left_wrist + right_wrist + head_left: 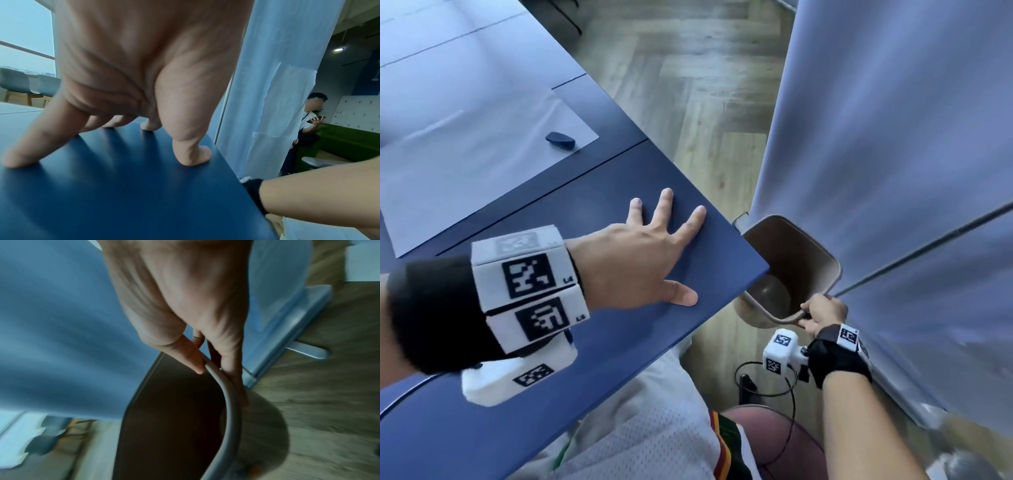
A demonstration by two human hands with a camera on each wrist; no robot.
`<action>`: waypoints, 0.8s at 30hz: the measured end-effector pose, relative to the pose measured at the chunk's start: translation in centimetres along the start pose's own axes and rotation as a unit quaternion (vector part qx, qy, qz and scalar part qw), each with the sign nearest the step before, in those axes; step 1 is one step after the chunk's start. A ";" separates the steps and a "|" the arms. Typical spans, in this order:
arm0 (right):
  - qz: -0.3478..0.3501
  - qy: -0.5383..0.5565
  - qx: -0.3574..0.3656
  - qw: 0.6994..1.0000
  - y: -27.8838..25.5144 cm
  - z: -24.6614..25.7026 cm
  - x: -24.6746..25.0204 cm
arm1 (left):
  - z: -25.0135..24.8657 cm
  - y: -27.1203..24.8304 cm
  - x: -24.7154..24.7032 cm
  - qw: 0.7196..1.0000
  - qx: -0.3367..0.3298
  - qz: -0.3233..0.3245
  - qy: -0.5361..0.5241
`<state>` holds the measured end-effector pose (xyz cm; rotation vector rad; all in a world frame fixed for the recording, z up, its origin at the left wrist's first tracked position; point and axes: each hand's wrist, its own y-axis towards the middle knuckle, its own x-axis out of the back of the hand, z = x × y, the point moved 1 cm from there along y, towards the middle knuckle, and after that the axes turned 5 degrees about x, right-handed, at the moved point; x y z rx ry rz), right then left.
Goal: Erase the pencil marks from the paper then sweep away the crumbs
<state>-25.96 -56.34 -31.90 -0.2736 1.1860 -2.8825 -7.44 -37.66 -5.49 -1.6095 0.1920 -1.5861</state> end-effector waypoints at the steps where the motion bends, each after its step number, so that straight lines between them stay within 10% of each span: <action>1: -0.010 0.000 -0.007 1.000 1.4 -0.8 -0.3 | 0.0 0.0 0.0 1.000 0.004 0.005 0.005; 10: -0.080 -0.053 -0.021 0.995 12.3 -11.0 -1.7 | -0.8 1.1 -0.4 0.993 0.054 0.043 0.093; 24: -0.052 -0.220 -0.119 0.967 14.5 -17.6 1.1 | -1.1 1.9 -0.3 0.990 0.068 0.068 0.101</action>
